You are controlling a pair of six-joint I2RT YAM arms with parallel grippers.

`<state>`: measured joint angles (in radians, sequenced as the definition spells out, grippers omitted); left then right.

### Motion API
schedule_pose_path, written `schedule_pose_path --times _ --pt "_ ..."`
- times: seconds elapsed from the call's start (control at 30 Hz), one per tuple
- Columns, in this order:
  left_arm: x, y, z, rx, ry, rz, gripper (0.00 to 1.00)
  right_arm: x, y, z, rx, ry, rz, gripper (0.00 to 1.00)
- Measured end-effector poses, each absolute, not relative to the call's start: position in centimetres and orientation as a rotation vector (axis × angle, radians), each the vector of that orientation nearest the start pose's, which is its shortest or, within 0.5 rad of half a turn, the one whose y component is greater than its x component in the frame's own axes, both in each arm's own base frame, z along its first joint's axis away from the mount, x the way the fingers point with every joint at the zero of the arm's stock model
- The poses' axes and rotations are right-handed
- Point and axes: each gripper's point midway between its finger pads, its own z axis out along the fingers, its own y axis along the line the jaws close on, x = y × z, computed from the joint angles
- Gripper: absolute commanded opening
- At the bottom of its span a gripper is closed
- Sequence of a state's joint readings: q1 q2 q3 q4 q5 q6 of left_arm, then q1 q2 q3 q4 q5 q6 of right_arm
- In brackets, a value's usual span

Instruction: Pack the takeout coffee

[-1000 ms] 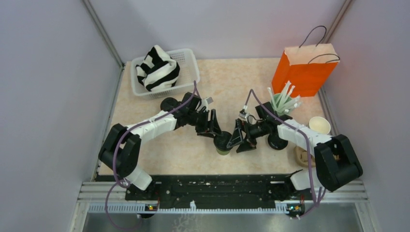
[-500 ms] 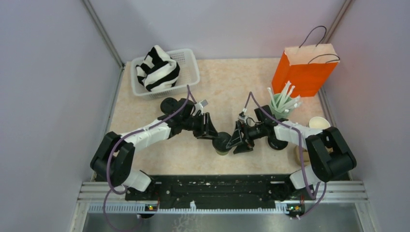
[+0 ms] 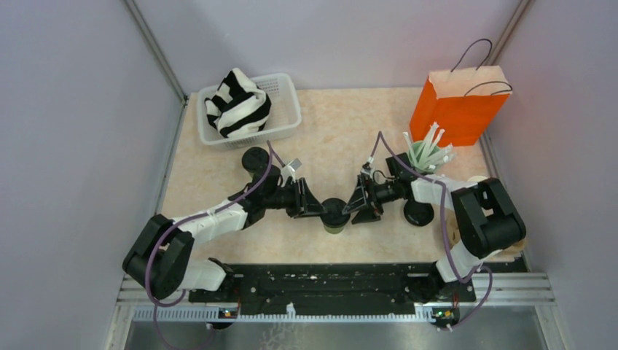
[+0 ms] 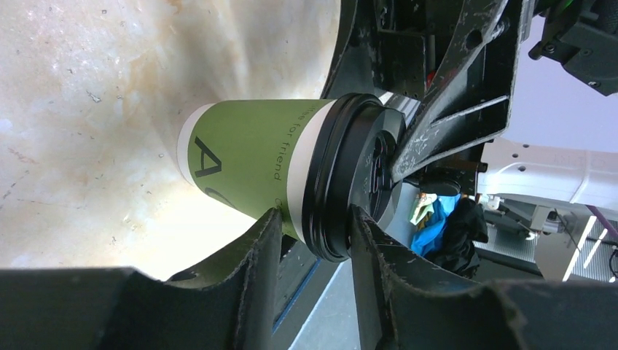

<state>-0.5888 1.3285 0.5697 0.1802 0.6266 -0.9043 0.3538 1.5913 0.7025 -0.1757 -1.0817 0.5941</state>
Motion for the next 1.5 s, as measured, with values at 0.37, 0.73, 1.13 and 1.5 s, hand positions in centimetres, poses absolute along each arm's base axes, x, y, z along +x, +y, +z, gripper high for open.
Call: schedule_pose_path --times 0.37,0.73,1.13,1.5 --pt "19.9 -28.9 11.5 0.002 2.464 -1.442 0.51 19.0 24.1 9.8 -0.153 2.705 1.562 0.90" --pt "19.9 -28.9 11.5 -0.021 2.480 -1.446 0.47 17.1 25.2 9.4 -0.218 2.708 1.594 0.75" --pt "19.6 -29.1 11.3 -0.036 2.467 -1.465 0.50 17.4 24.9 9.1 -0.151 2.658 1.765 0.74" --pt "19.8 -28.5 11.5 0.033 2.551 -1.341 0.92 20.1 24.4 10.5 -0.171 2.647 1.560 0.82"
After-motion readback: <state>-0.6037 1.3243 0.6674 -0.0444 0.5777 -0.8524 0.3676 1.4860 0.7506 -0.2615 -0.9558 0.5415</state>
